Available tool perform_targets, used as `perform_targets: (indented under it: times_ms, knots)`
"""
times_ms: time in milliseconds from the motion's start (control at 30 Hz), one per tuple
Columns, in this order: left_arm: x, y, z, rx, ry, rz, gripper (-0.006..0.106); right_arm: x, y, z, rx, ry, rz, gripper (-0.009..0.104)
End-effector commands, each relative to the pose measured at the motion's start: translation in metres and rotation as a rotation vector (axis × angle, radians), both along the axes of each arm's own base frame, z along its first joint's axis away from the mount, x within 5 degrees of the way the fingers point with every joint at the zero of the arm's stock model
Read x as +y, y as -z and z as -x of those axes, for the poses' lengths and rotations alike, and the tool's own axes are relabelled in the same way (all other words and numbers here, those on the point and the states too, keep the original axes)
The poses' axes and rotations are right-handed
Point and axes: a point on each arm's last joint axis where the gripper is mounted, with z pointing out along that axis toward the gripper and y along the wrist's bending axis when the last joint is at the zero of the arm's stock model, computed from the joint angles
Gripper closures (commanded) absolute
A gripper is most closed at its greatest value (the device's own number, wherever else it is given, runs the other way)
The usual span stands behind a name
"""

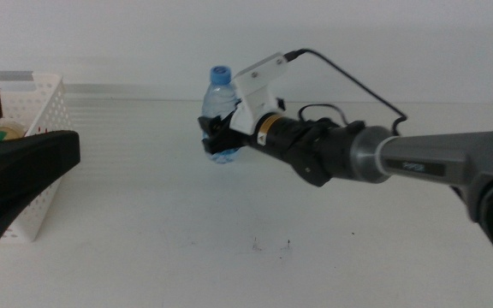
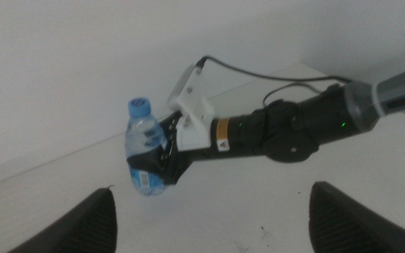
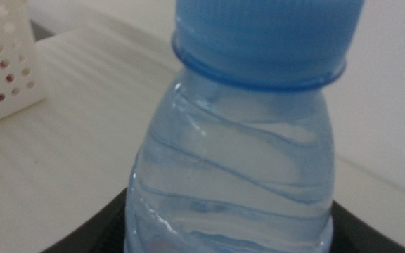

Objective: Use arms to grab the bottles and put them into the dustbin to the left of the table.

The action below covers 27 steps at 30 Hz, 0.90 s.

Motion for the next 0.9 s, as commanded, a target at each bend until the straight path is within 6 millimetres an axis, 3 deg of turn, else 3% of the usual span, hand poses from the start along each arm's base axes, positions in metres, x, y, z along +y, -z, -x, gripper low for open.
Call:
perform_targets:
  times_ms: [0,233,400,533,633,700,767,867]
  knots:
    - [0.000,-0.002,0.001,-0.015,0.000,0.009,0.007,0.011,-0.009,-0.001,-0.054,-0.023,-0.050,0.096]
    - [0.000,-0.002,0.001,-0.015,0.000,0.009,0.007,0.015,0.019,-0.001,-0.006,-0.028,-0.014,0.096]
    - [0.000,-0.002,0.001,-0.015,0.000,0.009,0.007,0.014,0.024,-0.001,0.041,-0.013,0.005,0.092]
    - [0.000,-0.002,0.001,-0.015,0.000,0.009,0.007,0.012,0.027,-0.001,0.066,-0.005,0.023,0.062]
    - [0.000,-0.002,0.001,-0.015,0.000,0.009,0.007,0.011,0.029,0.000,0.093,0.005,0.041,0.027]
    - [0.000,-0.002,0.001,-0.015,0.000,0.009,0.007,0.010,0.033,0.001,0.136,0.022,0.051,0.012]
    - [0.000,-0.002,0.001,-0.015,0.000,0.009,0.007,0.008,0.035,0.002,0.181,0.040,0.068,0.006]
    - [0.000,-0.002,0.001,-0.015,0.000,0.009,0.007,0.007,0.036,0.012,0.206,0.034,0.093,0.006]
